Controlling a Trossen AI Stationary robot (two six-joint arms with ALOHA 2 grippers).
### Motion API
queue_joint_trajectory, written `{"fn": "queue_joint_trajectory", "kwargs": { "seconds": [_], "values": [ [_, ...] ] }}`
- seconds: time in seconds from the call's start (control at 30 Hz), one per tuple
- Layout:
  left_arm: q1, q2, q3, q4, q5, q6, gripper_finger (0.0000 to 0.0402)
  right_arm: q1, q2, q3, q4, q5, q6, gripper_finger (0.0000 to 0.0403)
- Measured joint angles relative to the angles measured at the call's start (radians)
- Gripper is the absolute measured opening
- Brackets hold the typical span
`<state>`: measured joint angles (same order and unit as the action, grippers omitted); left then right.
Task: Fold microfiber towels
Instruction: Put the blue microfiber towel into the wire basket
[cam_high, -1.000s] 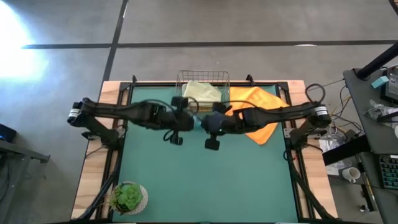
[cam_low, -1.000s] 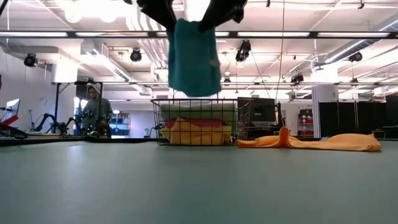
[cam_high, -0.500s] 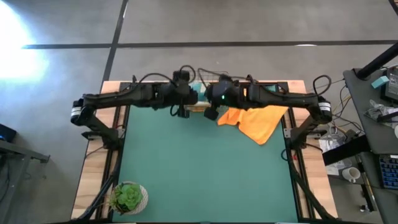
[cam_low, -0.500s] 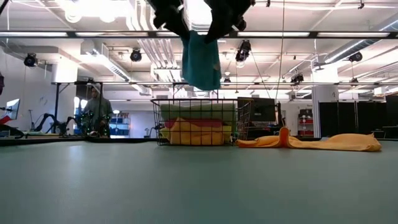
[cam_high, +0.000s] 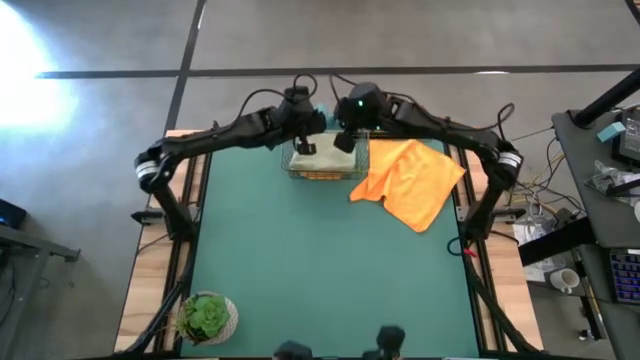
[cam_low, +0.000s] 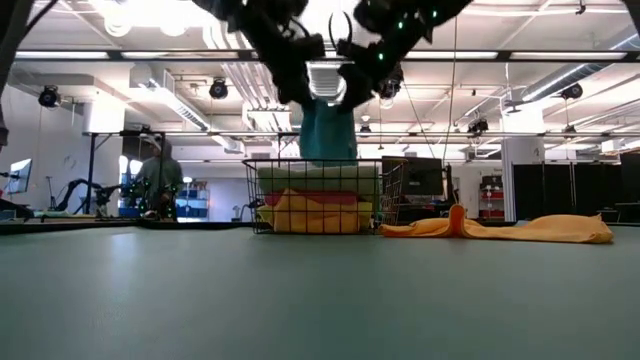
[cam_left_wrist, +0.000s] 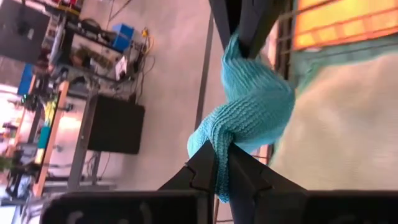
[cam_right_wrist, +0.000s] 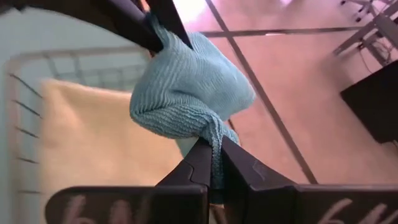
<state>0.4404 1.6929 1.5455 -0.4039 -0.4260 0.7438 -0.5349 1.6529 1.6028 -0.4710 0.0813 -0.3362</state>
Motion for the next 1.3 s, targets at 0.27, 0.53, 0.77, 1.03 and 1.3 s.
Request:
{"fn": "queue_joint_trajectory", "kwargs": {
  "seconds": [0.27,0.53,0.77,1.03,1.3],
  "values": [
    [0.071,0.123,0.001,0.029,0.003,0.001,0.001,-0.112,0.084,0.002,0.039,-0.167,-0.084,0.0009],
    [0.071,0.158,0.001,-0.123,0.011,-0.019,0.001,-0.126,0.125,0.005,-0.023,-0.301,-0.049,0.0008],
    [0.066,0.133,0.009,-0.312,0.162,-0.1,0.001,-0.099,0.138,0.005,-0.147,-0.389,0.018,0.0008],
    [0.04,0.094,0.015,-0.419,0.245,-0.137,0.001,-0.05,0.137,0.005,-0.195,-0.455,0.084,0.0008],
    [0.0,0.088,0.011,-0.497,0.304,-0.166,0.001,-0.021,0.14,-0.001,-0.238,-0.452,0.102,0.0009]
  ]
}}
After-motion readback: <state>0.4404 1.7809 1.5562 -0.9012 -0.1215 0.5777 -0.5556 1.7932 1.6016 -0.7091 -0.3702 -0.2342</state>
